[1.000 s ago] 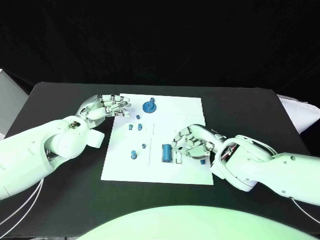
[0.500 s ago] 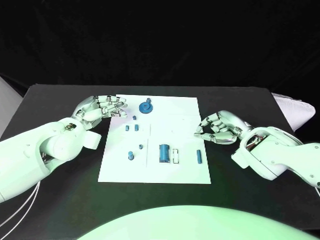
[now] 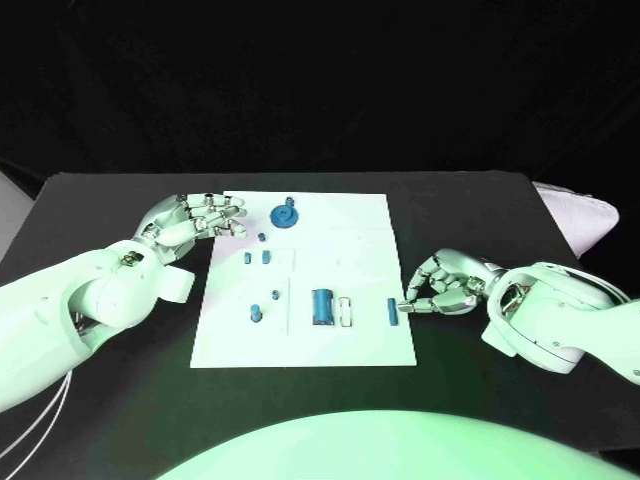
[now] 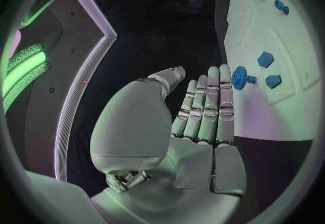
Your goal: Assemble the parts on the task board
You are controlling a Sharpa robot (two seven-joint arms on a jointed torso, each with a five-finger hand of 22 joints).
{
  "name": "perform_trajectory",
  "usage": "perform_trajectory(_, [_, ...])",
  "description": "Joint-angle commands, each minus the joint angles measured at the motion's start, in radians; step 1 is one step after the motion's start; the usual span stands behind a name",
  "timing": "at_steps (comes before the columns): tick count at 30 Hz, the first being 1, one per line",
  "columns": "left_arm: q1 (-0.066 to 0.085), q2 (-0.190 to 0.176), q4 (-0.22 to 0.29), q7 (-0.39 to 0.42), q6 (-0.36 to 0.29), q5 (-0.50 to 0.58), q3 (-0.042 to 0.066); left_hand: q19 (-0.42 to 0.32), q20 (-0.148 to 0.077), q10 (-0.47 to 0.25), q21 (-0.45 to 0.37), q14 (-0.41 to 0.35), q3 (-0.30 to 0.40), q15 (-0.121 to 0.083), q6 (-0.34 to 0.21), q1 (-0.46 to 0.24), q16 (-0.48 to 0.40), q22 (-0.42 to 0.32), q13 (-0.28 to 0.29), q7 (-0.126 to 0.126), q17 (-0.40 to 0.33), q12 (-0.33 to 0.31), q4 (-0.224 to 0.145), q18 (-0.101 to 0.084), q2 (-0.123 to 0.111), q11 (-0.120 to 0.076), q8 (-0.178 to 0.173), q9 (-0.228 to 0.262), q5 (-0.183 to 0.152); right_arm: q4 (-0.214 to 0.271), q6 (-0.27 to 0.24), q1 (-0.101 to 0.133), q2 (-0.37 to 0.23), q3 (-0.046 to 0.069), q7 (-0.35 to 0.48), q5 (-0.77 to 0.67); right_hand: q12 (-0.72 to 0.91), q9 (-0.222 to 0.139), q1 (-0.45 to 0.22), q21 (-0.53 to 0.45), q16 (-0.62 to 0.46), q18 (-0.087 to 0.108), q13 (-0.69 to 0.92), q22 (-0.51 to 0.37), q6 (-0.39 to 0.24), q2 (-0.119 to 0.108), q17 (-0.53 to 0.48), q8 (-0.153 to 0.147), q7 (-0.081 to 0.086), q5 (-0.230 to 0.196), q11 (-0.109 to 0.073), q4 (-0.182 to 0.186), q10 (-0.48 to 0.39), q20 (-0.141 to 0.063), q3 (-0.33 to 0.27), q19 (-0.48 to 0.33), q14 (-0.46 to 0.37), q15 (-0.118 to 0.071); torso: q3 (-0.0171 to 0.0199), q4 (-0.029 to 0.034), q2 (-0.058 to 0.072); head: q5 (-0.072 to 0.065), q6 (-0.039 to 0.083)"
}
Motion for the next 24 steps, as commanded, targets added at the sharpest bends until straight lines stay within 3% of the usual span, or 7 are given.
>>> perform_trajectory(1, [-0.001, 0.0, 0.004, 0.015, 0.006, 0.005, 0.001, -0.003, 0.004, -0.009, -0.004, -0.005, 0.0, 0.001, -0.004, -0.002, -0.006, -0.001, 0.001, 0.037, 0.001, 0.007, 0.004, -0.014, 0.005, 0.0, 0.006, -0.002, 0.002, 0.005, 0.048, -0.012, 0.009, -0.001, -0.089, -0.127, -0.007, 0.002, -0.001, 0.003, -0.002, -0.003, 0.247, 0.214, 0.006, 0.013, 0.239, 0.006, -0.001, 0.008, -0.009, 0.0, 0.09, -0.007, -0.016, 0.076, 0.097, -0.008, -0.0007, 0.0004, 0.001, 0.0, 0.0])
perform_trajectory(13, [-0.003, -0.003, 0.007, 0.013, 0.009, 0.005, 0.001, -0.003, 0.004, -0.009, -0.004, -0.005, 0.0, 0.001, -0.004, -0.002, -0.006, -0.001, 0.001, 0.037, 0.001, 0.007, 0.004, -0.014, 0.005, 0.0, 0.006, -0.002, 0.002, -0.019, 0.006, -0.045, 0.071, -0.002, -0.153, -0.195, -0.009, 0.005, -0.004, 0.003, -0.002, -0.003, 0.246, 0.214, 0.005, 0.02, 0.239, 0.008, -0.002, 0.017, -0.01, 0.001, 0.089, -0.008, -0.032, 0.076, 0.097, -0.009, -0.001, 0.0021, 0.001, 0.003, 0.0])
perform_trajectory(24, [-0.004, -0.004, 0.008, 0.01, 0.011, 0.005, 0.001, -0.003, 0.004, -0.009, -0.004, -0.005, 0.0, 0.001, -0.004, -0.002, -0.006, -0.001, 0.001, 0.037, 0.001, 0.007, 0.004, -0.014, 0.005, 0.0, 0.006, -0.002, 0.002, -0.04, -0.008, -0.055, 0.105, -0.002, -0.184, -0.23, -0.01, 0.006, -0.001, 0.002, -0.002, -0.002, 0.246, 0.214, 0.004, 0.026, 0.239, 0.008, -0.002, 0.021, -0.01, 0.0, 0.088, -0.008, -0.034, 0.076, 0.096, -0.009, -0.0001, 0.0014, 0.001, 0.007, 0.0])
